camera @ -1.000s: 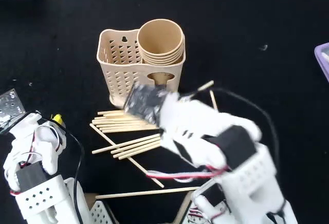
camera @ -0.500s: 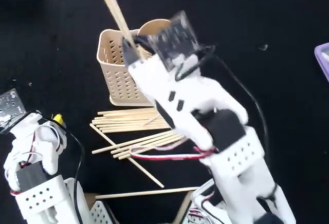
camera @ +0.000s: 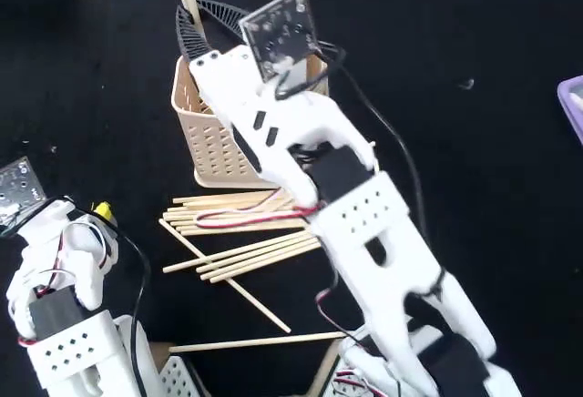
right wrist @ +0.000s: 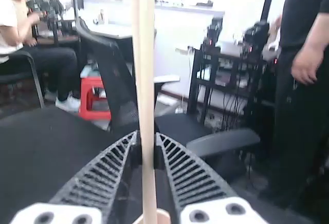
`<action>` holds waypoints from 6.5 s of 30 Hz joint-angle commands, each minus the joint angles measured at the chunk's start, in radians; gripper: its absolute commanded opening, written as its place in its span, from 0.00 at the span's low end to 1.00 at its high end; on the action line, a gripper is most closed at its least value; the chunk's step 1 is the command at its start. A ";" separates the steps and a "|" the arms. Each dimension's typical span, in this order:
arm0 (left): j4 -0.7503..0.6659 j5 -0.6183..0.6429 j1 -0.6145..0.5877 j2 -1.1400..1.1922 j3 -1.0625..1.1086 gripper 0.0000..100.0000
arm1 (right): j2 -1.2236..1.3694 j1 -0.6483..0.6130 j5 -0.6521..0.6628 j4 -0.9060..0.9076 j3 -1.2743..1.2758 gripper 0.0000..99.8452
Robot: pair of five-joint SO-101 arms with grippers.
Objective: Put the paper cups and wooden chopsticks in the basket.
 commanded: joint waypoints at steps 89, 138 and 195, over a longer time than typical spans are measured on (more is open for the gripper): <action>-0.110 0.245 -0.249 -0.002 -0.013 0.22 | -0.581 -0.589 0.060 0.608 1.185 0.25; -0.170 0.299 -0.341 -0.002 -0.025 0.22 | -0.582 -0.687 0.255 0.763 1.073 0.28; -0.173 0.305 -0.377 0.000 -0.018 0.22 | -0.588 -0.233 0.571 0.783 1.067 0.21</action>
